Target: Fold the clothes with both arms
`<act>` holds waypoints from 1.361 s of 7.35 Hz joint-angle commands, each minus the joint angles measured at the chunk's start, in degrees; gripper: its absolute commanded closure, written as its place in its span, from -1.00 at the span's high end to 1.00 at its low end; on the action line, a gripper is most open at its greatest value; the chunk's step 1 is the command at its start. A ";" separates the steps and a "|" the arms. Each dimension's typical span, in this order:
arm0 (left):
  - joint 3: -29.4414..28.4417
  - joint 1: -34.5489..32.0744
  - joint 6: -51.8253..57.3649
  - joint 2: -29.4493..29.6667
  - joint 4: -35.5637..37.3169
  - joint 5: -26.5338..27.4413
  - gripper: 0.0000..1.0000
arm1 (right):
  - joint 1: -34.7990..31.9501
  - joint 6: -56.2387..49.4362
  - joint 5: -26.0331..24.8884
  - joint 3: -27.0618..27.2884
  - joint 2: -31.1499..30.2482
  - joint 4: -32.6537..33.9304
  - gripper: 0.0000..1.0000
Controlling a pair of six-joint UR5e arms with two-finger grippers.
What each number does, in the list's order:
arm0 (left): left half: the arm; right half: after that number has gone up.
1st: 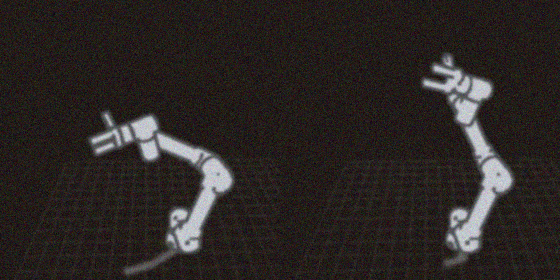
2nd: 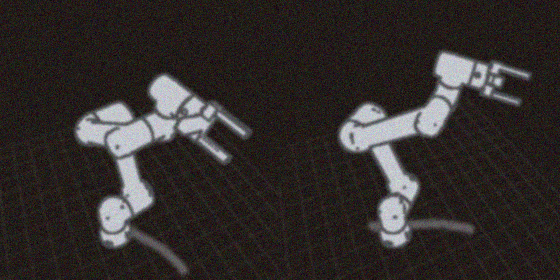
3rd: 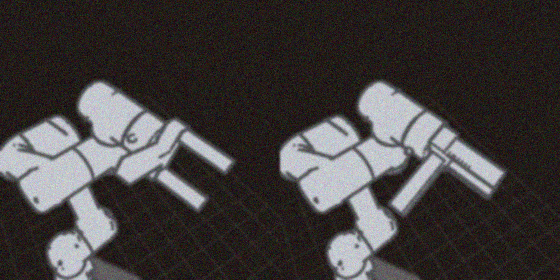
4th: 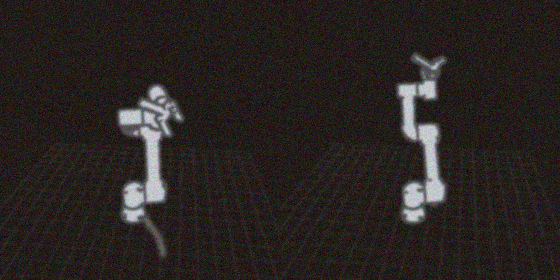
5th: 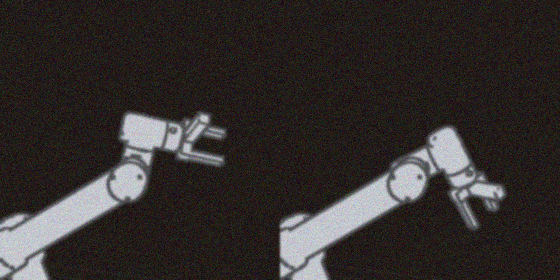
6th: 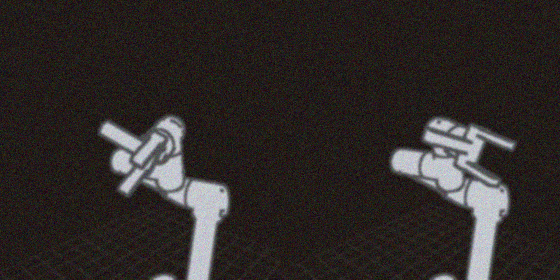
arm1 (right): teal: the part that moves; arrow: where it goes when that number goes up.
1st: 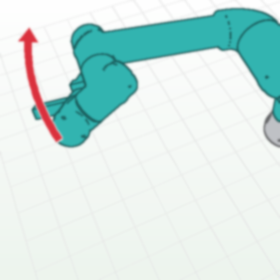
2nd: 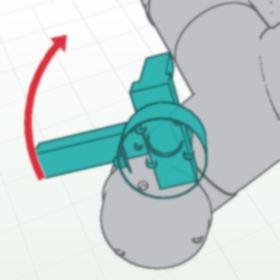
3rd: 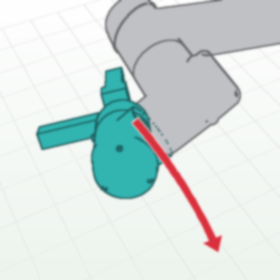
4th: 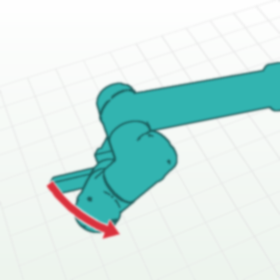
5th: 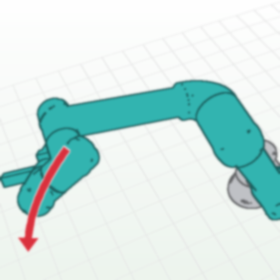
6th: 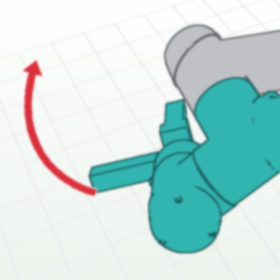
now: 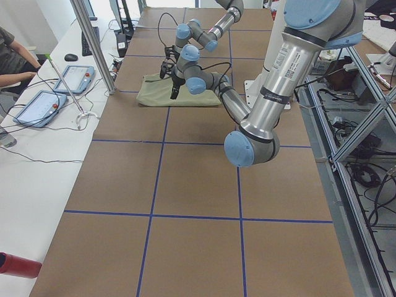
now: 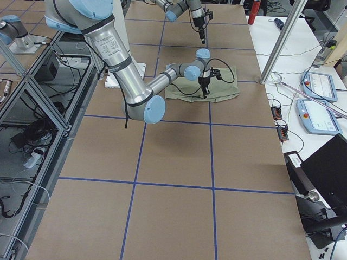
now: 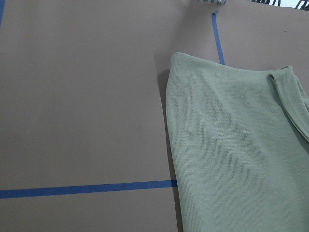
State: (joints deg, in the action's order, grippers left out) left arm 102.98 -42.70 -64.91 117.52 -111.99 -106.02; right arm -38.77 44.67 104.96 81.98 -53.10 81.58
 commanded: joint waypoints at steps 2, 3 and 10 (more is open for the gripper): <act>0.55 -0.01 -0.04 -0.09 0.02 0.03 1.00 | -0.16 0.06 0.07 0.46 -0.86 -0.11 -0.85; 1.16 -0.01 -0.04 -0.10 0.11 0.03 1.00 | -0.51 -0.02 0.16 0.46 -0.95 -0.19 -0.70; 4.24 -0.10 0.40 0.52 0.55 0.11 1.00 | -3.85 -0.73 0.34 -6.00 5.95 -0.63 1.00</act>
State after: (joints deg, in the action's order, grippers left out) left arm 106.75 -42.73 -64.79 118.09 -111.49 -105.91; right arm -42.49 43.80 105.51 80.02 -51.21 80.97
